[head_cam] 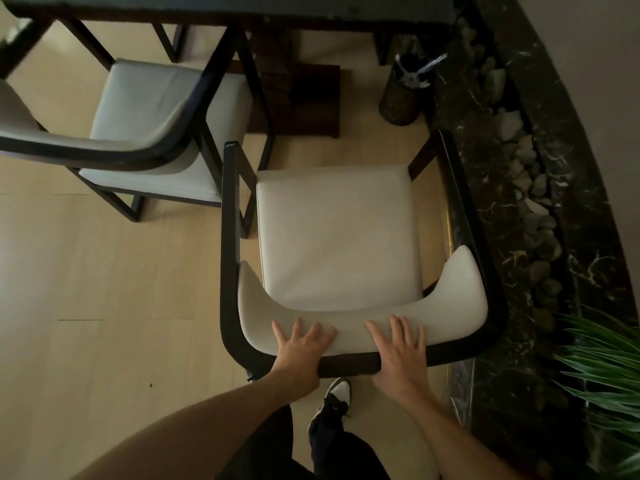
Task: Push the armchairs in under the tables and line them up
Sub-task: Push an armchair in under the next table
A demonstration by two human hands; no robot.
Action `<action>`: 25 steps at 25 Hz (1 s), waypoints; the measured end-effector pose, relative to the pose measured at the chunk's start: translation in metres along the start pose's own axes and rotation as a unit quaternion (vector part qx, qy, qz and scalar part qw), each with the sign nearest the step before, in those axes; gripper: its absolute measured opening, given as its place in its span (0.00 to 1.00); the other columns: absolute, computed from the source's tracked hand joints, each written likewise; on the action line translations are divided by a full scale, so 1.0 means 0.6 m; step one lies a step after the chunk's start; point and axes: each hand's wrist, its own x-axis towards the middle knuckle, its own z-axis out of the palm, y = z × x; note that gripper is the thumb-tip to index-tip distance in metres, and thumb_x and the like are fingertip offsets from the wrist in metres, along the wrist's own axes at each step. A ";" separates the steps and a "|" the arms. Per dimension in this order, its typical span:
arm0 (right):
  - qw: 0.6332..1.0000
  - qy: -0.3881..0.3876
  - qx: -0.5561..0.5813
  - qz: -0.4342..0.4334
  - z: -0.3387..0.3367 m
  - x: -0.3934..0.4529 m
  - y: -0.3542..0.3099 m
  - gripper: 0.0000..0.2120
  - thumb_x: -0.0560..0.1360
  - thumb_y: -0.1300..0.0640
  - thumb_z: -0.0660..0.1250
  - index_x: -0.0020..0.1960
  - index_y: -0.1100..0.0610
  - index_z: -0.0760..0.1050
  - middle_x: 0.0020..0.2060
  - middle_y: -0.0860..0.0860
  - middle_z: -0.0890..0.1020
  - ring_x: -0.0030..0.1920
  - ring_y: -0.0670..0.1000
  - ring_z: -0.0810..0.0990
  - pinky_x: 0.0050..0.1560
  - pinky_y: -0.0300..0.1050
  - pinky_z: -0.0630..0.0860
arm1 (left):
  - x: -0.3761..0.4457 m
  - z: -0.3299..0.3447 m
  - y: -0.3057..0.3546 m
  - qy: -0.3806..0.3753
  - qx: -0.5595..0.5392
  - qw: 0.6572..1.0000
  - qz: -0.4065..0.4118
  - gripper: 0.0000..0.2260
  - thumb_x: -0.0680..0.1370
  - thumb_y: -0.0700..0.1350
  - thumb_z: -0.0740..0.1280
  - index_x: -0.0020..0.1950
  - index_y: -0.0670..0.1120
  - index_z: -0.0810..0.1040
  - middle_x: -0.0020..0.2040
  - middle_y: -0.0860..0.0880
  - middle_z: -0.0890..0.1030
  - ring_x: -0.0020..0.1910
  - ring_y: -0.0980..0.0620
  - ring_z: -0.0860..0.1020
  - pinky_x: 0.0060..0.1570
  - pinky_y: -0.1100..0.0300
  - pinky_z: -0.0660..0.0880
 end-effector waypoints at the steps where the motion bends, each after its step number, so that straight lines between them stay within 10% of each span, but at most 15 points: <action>1: 1.000 0.004 0.006 0.004 -0.003 0.005 -0.006 0.48 0.62 0.43 0.78 0.78 0.43 0.61 0.75 0.61 0.68 0.77 0.63 0.61 0.76 0.68 0.45 | 0.003 -0.007 -0.008 0.003 0.001 1.000 0.003 0.42 0.74 0.48 0.70 0.78 0.59 0.46 0.78 0.49 0.56 0.78 0.35 0.48 0.65 0.21 0.35; 13: 0.998 0.003 0.058 -0.003 -0.085 0.115 -0.066 0.44 0.70 0.48 0.71 0.80 0.41 0.50 0.79 0.55 0.55 0.79 0.62 0.48 0.75 0.67 0.35 | 0.076 -0.117 -0.115 0.006 0.025 0.999 0.024 0.41 0.75 0.50 0.71 0.80 0.58 0.50 0.78 0.50 0.58 0.78 0.37 0.49 0.66 0.22 0.38; 25: 0.998 0.027 0.055 0.000 -0.171 0.245 -0.085 0.43 0.69 0.53 0.71 0.78 0.41 0.53 0.73 0.54 0.61 0.75 0.61 0.55 0.75 0.66 0.42 | 0.184 -0.229 -0.184 0.017 0.034 0.999 0.032 0.46 0.71 0.49 0.76 0.80 0.58 0.50 0.78 0.50 0.58 0.78 0.38 0.51 0.67 0.21 0.41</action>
